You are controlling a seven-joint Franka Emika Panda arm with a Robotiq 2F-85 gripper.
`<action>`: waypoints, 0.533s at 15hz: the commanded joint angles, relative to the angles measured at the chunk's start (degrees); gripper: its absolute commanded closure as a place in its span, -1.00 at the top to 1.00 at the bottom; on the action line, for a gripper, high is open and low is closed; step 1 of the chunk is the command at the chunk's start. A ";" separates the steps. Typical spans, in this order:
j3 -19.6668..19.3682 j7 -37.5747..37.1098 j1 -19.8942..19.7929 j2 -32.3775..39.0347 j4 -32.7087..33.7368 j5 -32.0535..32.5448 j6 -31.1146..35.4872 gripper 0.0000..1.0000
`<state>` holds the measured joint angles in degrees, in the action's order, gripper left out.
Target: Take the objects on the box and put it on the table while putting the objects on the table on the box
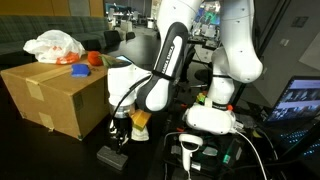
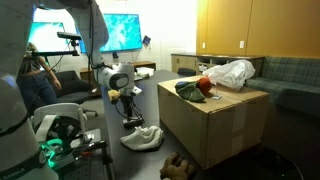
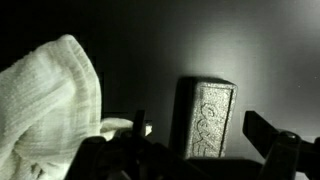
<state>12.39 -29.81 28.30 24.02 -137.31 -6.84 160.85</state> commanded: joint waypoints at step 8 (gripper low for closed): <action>-4.25 -2.76 7.22 8.57 9.22 0.89 5.01 1.00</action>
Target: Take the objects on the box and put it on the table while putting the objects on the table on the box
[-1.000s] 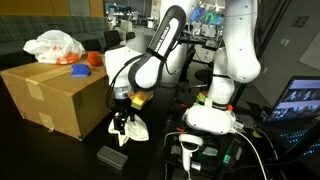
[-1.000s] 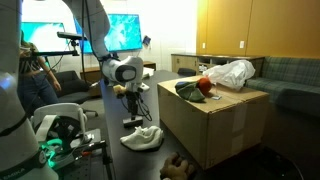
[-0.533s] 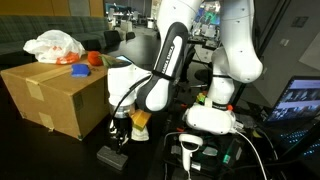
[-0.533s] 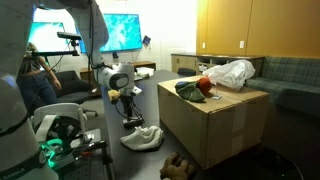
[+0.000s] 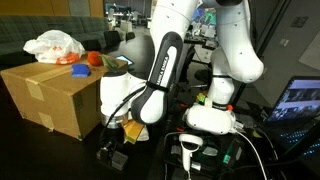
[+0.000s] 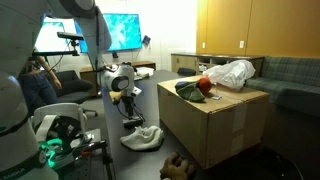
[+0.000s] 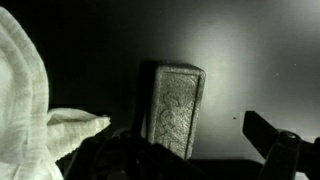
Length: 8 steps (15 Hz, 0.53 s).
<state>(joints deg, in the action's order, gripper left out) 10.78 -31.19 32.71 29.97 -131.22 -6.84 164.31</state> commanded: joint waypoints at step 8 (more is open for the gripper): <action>-3.30 0.81 2.55 8.31 7.02 -1.06 2.20 1.00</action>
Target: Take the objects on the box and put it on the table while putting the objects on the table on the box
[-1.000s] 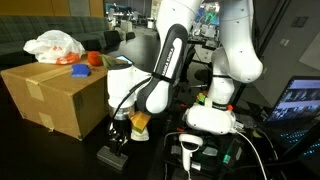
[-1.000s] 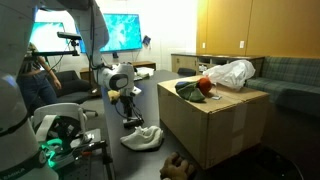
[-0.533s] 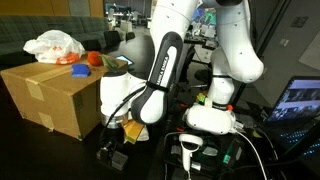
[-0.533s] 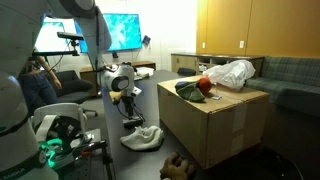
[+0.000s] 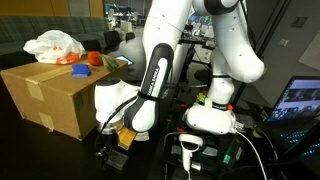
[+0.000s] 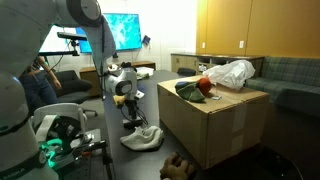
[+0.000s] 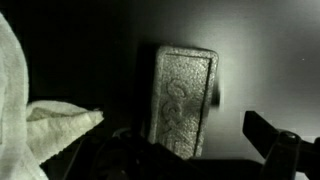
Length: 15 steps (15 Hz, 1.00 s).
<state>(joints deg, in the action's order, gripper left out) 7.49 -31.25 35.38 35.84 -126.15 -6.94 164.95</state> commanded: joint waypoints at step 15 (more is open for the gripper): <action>-1.97 1.76 1.47 0.97 0.23 0.30 0.67 -0.33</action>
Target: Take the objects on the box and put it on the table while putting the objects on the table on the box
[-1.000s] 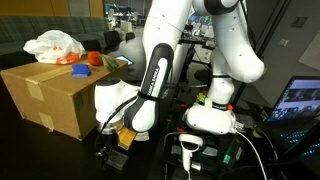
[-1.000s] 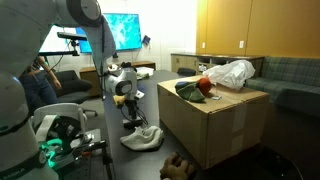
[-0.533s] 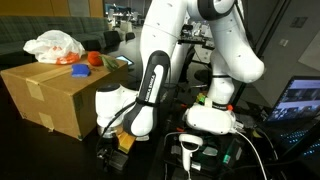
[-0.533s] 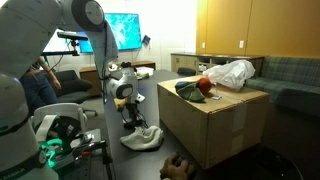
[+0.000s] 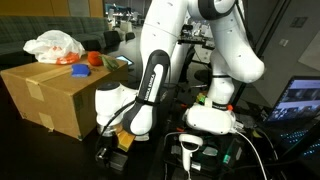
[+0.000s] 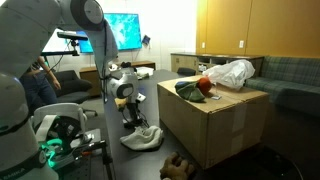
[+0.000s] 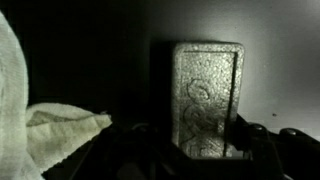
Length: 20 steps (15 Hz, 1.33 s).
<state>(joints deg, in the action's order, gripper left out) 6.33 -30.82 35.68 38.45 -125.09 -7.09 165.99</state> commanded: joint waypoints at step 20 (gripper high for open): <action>1.13 4.30 -7.75 -31.68 2.65 13.58 -41.31 -0.33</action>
<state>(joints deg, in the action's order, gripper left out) 5.10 -27.89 32.64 11.16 -125.45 5.76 130.94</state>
